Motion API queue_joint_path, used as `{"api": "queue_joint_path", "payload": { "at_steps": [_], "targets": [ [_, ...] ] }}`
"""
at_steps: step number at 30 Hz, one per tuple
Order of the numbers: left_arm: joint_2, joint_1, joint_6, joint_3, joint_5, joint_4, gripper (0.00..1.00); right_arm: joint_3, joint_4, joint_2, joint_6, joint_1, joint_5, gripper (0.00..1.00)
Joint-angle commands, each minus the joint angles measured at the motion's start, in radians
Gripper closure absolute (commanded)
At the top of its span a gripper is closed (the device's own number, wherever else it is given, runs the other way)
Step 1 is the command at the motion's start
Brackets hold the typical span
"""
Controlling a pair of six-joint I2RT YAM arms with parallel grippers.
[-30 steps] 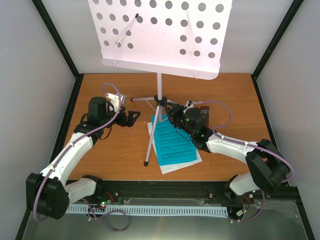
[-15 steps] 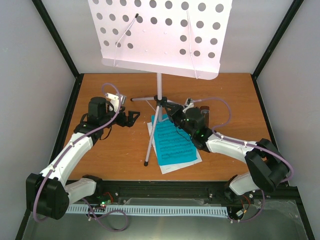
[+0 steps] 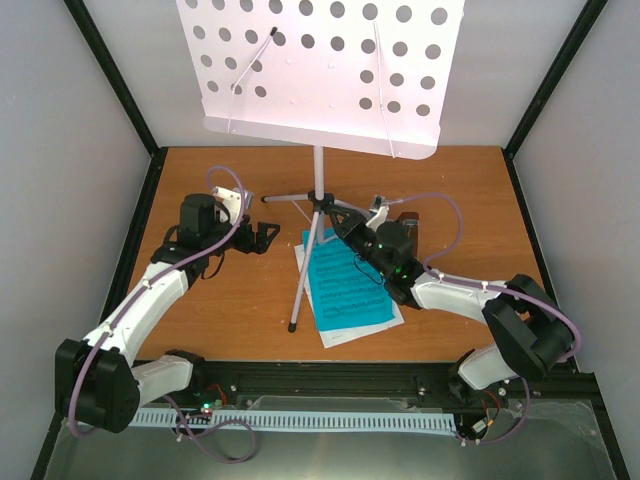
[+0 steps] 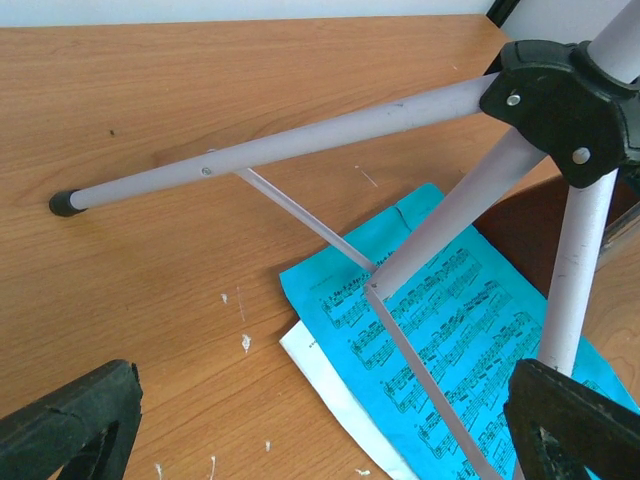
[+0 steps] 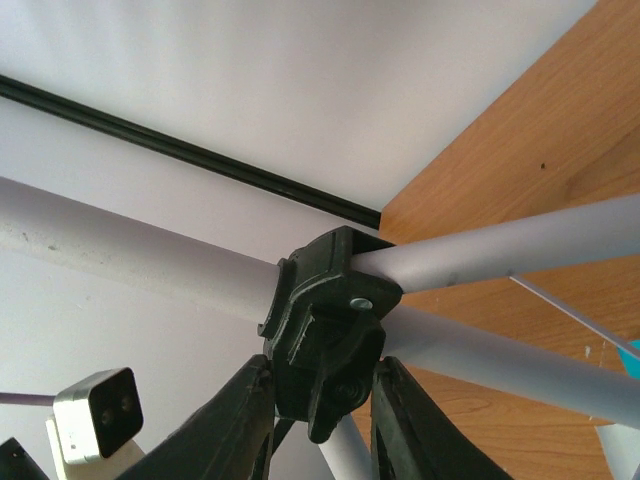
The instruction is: Pack up the instrument practice props
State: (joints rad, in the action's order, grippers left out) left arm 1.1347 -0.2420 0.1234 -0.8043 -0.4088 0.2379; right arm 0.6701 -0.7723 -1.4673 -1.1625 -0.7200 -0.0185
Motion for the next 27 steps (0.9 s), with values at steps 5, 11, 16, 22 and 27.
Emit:
{"api": "queue_joint_path", "payload": {
  "at_steps": [5,11,16,22,27],
  "targets": [
    [0.008,0.004,-0.028,-0.007,0.036,0.008,0.00,0.023,-0.030,-0.044,0.044,0.034,0.045,0.67],
    [0.019,0.004,-0.028,-0.007,0.026,0.005,0.01,0.025,-0.111,-0.086,0.014,0.051,0.093,0.73],
    [0.019,0.004,-0.028,-0.006,0.027,0.006,0.00,-0.007,-0.212,-0.109,0.060,0.052,0.121,0.77],
    [0.016,0.004,-0.028,-0.005,0.033,0.006,0.00,-0.079,-0.425,-0.149,0.184,0.053,0.152,0.83],
    [0.016,0.004,-0.037,-0.002,0.043,0.001,0.00,-0.097,-0.580,-0.192,0.353,0.051,0.209,0.97]
  ]
}}
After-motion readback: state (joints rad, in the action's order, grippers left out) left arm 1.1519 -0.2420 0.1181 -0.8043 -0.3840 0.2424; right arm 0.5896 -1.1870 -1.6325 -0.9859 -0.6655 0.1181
